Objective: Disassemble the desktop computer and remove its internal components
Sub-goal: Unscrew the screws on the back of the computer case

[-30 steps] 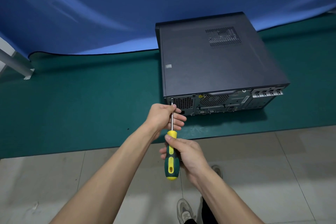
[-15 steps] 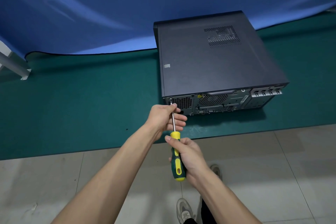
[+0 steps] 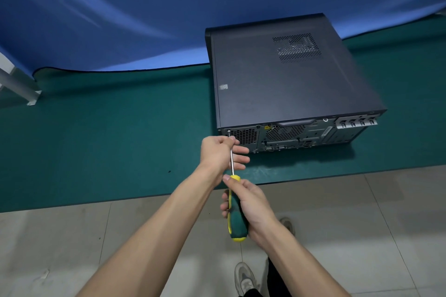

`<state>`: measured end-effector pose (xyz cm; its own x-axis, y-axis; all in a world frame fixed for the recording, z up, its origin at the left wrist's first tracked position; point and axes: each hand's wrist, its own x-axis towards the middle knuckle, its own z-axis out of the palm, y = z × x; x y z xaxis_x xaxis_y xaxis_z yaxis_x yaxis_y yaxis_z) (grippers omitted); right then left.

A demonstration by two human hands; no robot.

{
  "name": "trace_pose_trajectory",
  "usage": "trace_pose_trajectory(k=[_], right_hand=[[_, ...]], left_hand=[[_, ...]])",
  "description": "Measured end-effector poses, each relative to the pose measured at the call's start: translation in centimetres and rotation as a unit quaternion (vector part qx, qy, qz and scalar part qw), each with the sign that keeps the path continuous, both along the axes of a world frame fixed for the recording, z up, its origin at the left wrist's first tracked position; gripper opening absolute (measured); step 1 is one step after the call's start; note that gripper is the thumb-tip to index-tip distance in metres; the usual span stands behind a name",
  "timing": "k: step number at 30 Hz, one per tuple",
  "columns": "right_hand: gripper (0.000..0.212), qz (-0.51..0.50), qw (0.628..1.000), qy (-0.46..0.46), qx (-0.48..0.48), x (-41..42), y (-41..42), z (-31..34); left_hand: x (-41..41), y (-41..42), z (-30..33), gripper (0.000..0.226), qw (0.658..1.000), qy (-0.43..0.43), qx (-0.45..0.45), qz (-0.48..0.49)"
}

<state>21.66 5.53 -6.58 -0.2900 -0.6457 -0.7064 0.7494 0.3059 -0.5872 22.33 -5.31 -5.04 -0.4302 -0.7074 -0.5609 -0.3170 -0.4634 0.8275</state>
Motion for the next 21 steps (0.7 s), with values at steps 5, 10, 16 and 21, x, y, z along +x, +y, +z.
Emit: trace_pose_trajectory(k=[5, 10, 16, 21], right_hand=[[0.021, 0.044, 0.998, -0.004, -0.047, -0.6, 0.6, 0.0], [0.020, -0.017, 0.996, 0.088, 0.014, 0.2, 0.2, -0.3], [0.016, 0.001, 0.999, 0.050, 0.016, -0.7, 0.5, -0.2], [0.015, -0.009, 0.995, 0.100, 0.022, -0.6, 0.8, -1.0]], left_hand=[[0.0, -0.3, -0.1, 0.022, 0.996, 0.064, 0.062, 0.028], [-0.8, -0.6, 0.0, 0.010, 0.988, 0.062, 0.075, 0.119], [-1.4, -0.3, -0.5, 0.009, 0.982, 0.066, 0.067, 0.167], [-1.4, -0.1, -0.7, 0.010, 0.979, 0.082, 0.060, 0.175]])
